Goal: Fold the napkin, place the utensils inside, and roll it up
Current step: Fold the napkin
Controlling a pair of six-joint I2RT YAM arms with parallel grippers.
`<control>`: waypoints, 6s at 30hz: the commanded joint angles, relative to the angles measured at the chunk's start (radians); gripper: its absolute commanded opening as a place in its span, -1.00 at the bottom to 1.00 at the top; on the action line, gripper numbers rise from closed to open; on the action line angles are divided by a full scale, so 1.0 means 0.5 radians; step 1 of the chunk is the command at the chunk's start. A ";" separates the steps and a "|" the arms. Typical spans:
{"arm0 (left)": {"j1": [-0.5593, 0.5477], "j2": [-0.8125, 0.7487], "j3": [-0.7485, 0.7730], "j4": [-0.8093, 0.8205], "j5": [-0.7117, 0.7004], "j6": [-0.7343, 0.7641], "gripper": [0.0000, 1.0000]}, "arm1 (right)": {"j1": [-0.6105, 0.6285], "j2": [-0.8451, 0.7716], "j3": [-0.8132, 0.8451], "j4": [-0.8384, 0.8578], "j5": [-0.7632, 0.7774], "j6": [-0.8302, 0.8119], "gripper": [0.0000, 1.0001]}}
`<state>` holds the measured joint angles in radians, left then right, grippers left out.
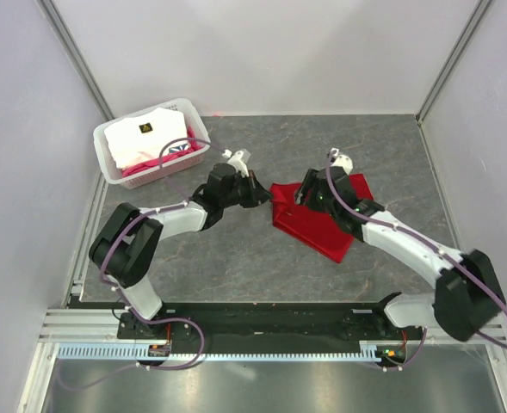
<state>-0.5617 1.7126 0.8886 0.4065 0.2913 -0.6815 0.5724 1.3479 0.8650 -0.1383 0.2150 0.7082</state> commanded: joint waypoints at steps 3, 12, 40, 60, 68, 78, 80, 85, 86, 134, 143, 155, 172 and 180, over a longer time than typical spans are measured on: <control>-0.208 -0.026 0.131 0.141 0.144 0.216 -0.96 | -0.004 -0.370 -0.082 -0.276 0.457 -0.005 0.35; -0.413 0.087 0.195 0.227 0.313 0.274 -0.96 | -0.010 -0.493 -0.135 -0.362 0.494 0.032 0.37; -0.840 0.529 0.523 0.249 0.221 0.274 -0.96 | -0.010 -0.674 -0.291 -0.401 0.558 0.121 0.39; -0.987 0.713 0.640 0.261 0.102 0.191 -0.96 | -0.521 -0.714 -0.567 -0.576 0.338 0.151 0.36; -0.993 0.729 0.640 0.239 0.083 0.206 -0.96 | -0.776 -0.625 -0.690 -0.509 0.150 0.096 0.22; -1.000 0.796 0.711 0.224 0.096 0.203 -0.96 | -0.991 -0.558 -0.806 -0.389 -0.031 -0.005 -0.22; -1.000 0.815 0.720 0.218 0.102 0.206 -0.96 | -1.004 -0.551 -0.825 -0.365 -0.049 -0.017 -0.27; -1.003 0.839 0.738 0.206 0.123 0.212 -0.96 | -1.016 -0.512 -0.862 -0.316 -0.068 -0.027 -0.33; -1.006 0.851 0.748 0.203 0.132 0.213 -0.96 | -1.016 -0.502 -0.865 -0.316 -0.065 -0.033 -0.37; -1.119 0.812 1.018 0.028 0.154 0.243 0.37 | -1.025 -0.652 -0.841 -0.398 -0.095 -0.054 -0.38; -1.012 0.319 0.773 -0.101 0.004 0.277 0.58 | -1.028 -0.837 -0.669 -0.622 -0.102 -0.097 0.07; -0.402 -0.185 -0.050 -0.393 -0.159 0.065 0.54 | -1.025 -0.886 -0.748 -0.807 -0.138 -0.088 0.27; -0.144 -0.275 -0.213 -0.414 -0.046 0.059 0.52 | -0.765 -0.883 -0.773 -0.895 -0.154 0.099 -0.01; -0.110 -0.293 -0.191 -0.445 0.003 0.084 0.51 | -0.537 -0.883 -0.739 -1.055 0.052 0.277 0.04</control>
<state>-0.6289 1.5898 0.7712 0.1726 0.2680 -0.6319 0.2787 0.9150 0.4786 -0.6075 0.1764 0.7853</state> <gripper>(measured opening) 0.760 0.508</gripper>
